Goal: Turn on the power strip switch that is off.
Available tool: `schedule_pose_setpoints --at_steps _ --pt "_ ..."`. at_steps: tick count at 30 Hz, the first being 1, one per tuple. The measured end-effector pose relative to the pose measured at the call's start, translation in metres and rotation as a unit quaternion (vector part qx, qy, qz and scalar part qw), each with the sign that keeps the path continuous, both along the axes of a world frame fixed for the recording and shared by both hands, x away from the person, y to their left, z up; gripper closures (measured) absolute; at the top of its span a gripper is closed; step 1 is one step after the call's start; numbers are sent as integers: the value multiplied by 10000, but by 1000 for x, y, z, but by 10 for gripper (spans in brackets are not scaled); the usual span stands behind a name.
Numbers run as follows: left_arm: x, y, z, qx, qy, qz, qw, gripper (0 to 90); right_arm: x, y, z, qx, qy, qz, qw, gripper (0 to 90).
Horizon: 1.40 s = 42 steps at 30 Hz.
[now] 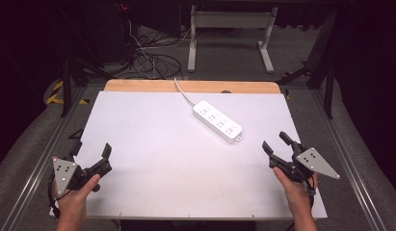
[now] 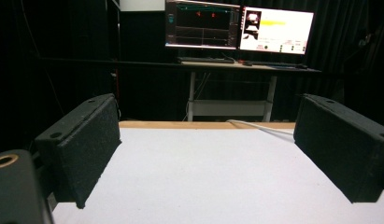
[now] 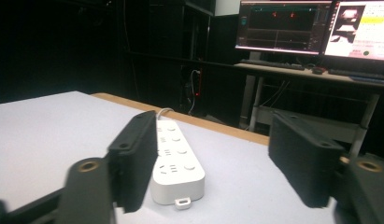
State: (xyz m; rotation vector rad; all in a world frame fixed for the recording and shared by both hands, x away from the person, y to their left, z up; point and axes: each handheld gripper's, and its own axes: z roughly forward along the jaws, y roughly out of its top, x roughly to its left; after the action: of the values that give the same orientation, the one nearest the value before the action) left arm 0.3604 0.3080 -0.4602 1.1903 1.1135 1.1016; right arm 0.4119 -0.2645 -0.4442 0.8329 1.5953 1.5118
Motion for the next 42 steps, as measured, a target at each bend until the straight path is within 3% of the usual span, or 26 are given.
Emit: schedule_pose_setpoints --at_steps 2,3,5,8,10,13,14,16,28,34,42 --pt "-1 0 0 3 6 1 10000 76 -1 0 1 -4 -3 -17 10000 395" --pt "-2 0 0 -37 -4 7 10000 76 -1 0 4 -14 -24 79 10000 484" --pt "-3 1 1 -39 -20 23 10000 77 -2 0 6 -18 10 147 9999 562" --pt "-3 1 0 4 0 8 10000 80 -2 0 10 -153 389 -4 9991 592" --pt "-3 -1 -1 5 19 -22 10000 80 -2 0 12 -113 571 16 9983 663" --pt "-3 -2 -1 52 20 -52 10000 80 -5 -1 20 -5 572 153 9982 812" --pt "-3 -2 -1 52 20 -52 10000 81 -5 -1 20 -5 572 153 9982 812" --pt "-3 -2 -1 31 15 -36 10000 82 -5 -1 27 50 572 238 9981 900" --pt "-4 -2 -3 58 49 -3 10000 86 12 -4 51 159 729 267 9969 900" --pt "-6 -1 -3 48 43 12 10000 88 31 11 70 -6 893 294 9956 900" --pt "-6 -2 -3 85 44 -31 9999 90 67 43 102 -386 1215 445 9908 900"
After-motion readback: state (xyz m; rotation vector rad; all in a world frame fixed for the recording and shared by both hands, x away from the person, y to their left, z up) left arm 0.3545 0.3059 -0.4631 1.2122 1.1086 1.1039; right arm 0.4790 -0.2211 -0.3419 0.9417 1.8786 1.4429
